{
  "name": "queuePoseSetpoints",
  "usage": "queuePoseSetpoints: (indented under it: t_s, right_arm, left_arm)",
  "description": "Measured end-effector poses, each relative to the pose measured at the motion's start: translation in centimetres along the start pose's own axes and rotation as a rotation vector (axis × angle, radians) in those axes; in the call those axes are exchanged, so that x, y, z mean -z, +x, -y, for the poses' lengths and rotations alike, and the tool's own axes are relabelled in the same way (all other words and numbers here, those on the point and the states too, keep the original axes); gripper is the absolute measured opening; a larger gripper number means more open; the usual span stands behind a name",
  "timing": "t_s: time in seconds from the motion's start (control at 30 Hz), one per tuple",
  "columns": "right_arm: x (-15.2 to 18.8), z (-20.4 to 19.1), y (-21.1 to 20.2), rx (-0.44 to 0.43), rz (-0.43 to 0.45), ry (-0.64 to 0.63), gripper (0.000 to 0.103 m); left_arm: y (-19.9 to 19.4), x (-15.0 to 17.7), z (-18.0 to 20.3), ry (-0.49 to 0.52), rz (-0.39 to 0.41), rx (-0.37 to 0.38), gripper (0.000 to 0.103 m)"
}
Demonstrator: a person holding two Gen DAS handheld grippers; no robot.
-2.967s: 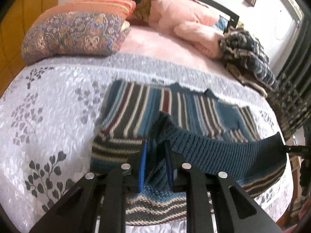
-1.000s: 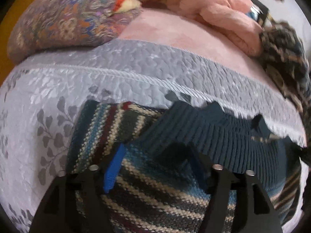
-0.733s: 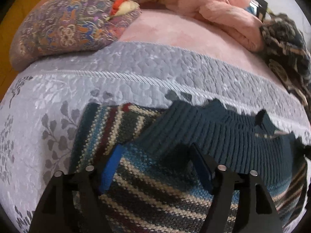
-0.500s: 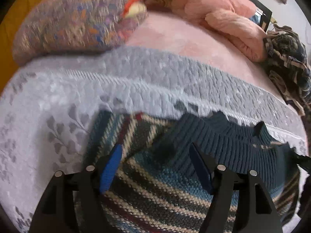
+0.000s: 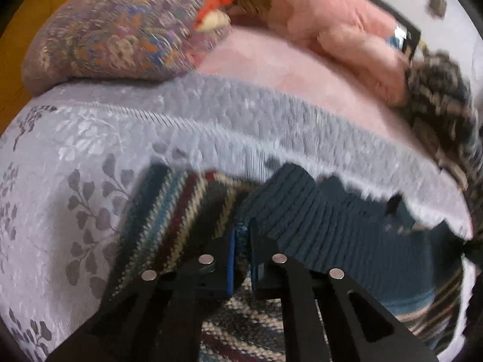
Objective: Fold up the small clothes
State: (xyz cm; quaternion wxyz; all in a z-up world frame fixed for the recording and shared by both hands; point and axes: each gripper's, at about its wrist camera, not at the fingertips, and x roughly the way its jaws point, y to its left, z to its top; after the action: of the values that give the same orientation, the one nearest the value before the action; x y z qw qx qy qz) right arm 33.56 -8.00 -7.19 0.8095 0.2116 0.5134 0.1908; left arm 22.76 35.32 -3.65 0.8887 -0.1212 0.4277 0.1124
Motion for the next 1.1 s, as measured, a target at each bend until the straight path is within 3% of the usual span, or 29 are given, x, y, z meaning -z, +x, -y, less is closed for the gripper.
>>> queuePoseSetpoints:
  t_s: [0.1,0.23,0.3,0.47,0.6,0.67,0.83,0.97,1.1]
  right_arm:
    - [-0.3,0.0,-0.3,-0.050,0.015,0.029,0.009]
    - [0.0,-0.1,1.5,0.032,-0.009,0.017,0.009]
    - [0.3,0.4,2.6,0.069,-0.037,0.018,0.009]
    - [0.5,0.6,3.0,0.083,-0.056,0.009,0.011]
    - [0.7,-0.7,1.6,0.122,-0.061,-0.050,0.024]
    - [0.9,-0.8,0.5,0.110,-0.062,-0.056,0.025]
    - [2.1,0.2,-3.0,0.047,-0.128,-0.003,0.029]
    - [4.9,0.3,-5.0,0.059,-0.197,-0.027,0.032]
    - [7.8,0.3,-6.8,0.095,-0.223,-0.086,0.042]
  left_arm:
    - [-1.3,-0.9,-0.4,-0.006,0.033,-0.025,0.007]
    - [1.1,0.0,-1.4,-0.006,-0.060,-0.093,0.008]
    - [2.9,1.1,-2.3,-0.007,-0.119,-0.089,0.008]
    - [2.8,1.5,-1.9,0.039,-0.093,-0.093,0.012]
    - [1.4,1.2,-1.3,0.035,-0.092,-0.070,0.021]
    - [-0.2,0.9,-0.4,0.063,-0.059,-0.063,0.036]
    - [-2.8,1.6,3.4,0.147,-0.022,0.032,0.047]
    - [-2.7,3.9,6.2,0.180,-0.105,0.130,0.049]
    - [-2.0,7.3,8.2,0.238,-0.182,0.161,0.058]
